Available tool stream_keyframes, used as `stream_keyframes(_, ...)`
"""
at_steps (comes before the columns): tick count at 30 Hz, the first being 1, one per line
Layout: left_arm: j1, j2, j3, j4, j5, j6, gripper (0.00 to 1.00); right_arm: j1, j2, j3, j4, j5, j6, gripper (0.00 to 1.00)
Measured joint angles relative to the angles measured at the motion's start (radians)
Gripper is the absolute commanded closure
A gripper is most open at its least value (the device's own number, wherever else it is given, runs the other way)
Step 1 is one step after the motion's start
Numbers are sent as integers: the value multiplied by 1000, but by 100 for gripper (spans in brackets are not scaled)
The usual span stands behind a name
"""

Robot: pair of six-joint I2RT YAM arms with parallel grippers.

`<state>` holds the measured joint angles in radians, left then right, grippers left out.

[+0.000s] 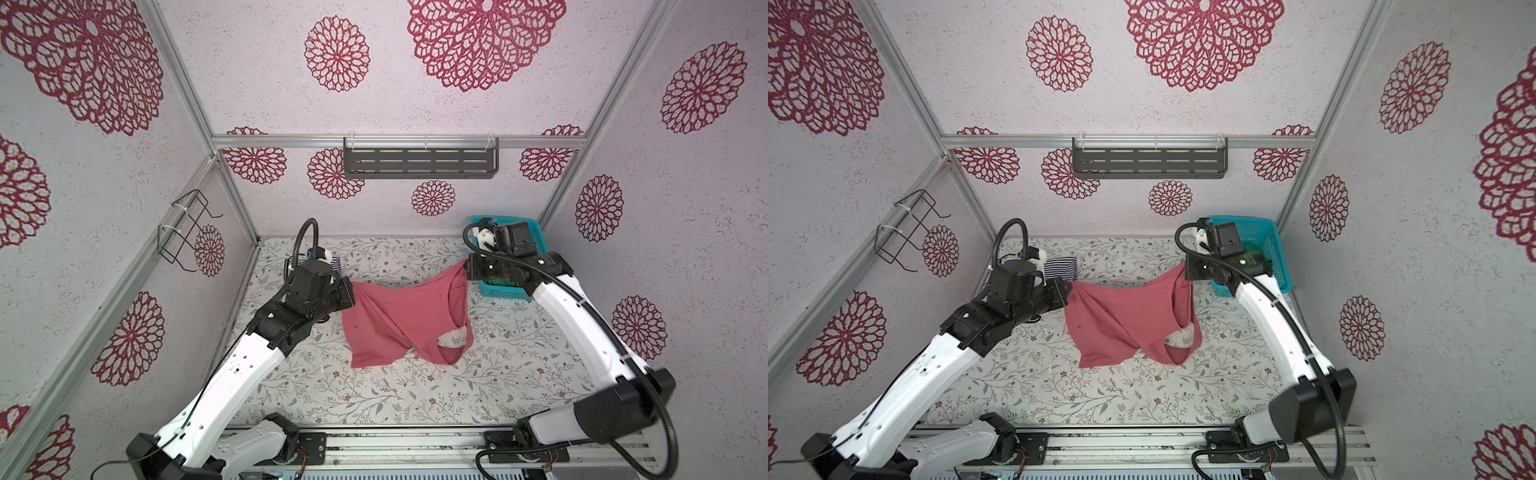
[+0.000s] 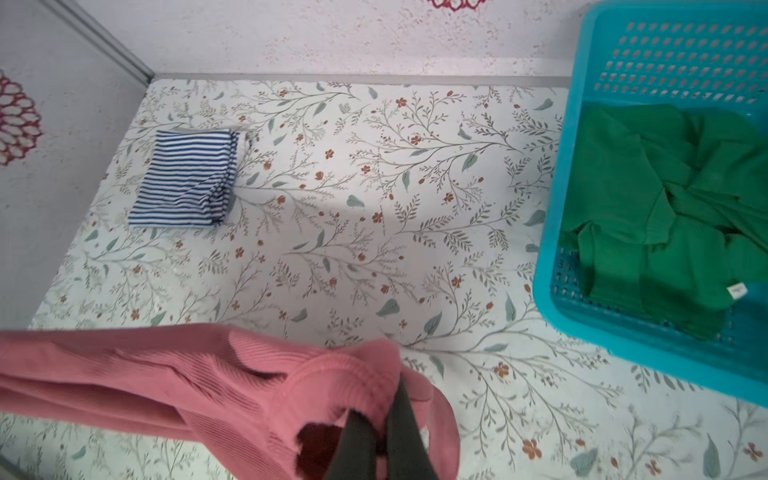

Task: Fold and stack the tank tops

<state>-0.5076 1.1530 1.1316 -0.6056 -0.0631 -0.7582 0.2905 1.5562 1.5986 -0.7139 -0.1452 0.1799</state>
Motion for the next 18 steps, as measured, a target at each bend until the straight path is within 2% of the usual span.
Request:
stream_keyframes(2, 5, 27, -50, 31, 4, -15, 100, -32, 150, 139, 2, -19, -14, 47)
stream_keyframes(3, 9, 32, -73, 43, 4, -22, 100, -44, 224, 220, -1, -21, -15, 40)
stream_keyframes(4, 14, 33, -99, 55, 3, -32, 100, -55, 297, 310, -7, -18, -19, 38)
stream_keyframes(7, 30, 32, -166, 99, -3, -64, 100, -68, 439, 518, -34, -2, -22, 41)
stream_keyframes(9, 35, 32, -204, 130, -7, -85, 100, -58, 410, 471, -31, 30, -12, 49)
stream_keyframes(11, 42, 32, -247, 162, -6, -103, 100, -6, 285, 270, -2, 70, 16, 62)
stream_keyframes(13, 52, 34, -278, 182, -1, -115, 100, 92, 146, 48, 26, 82, 64, 69)
stream_keyframes(16, 85, 46, -297, 215, 15, -124, 100, 299, 2, -246, 79, 63, 157, 70)
stream_keyframes(18, 114, 63, -297, 240, 32, -124, 100, 397, -10, -379, 129, 39, 217, 70)
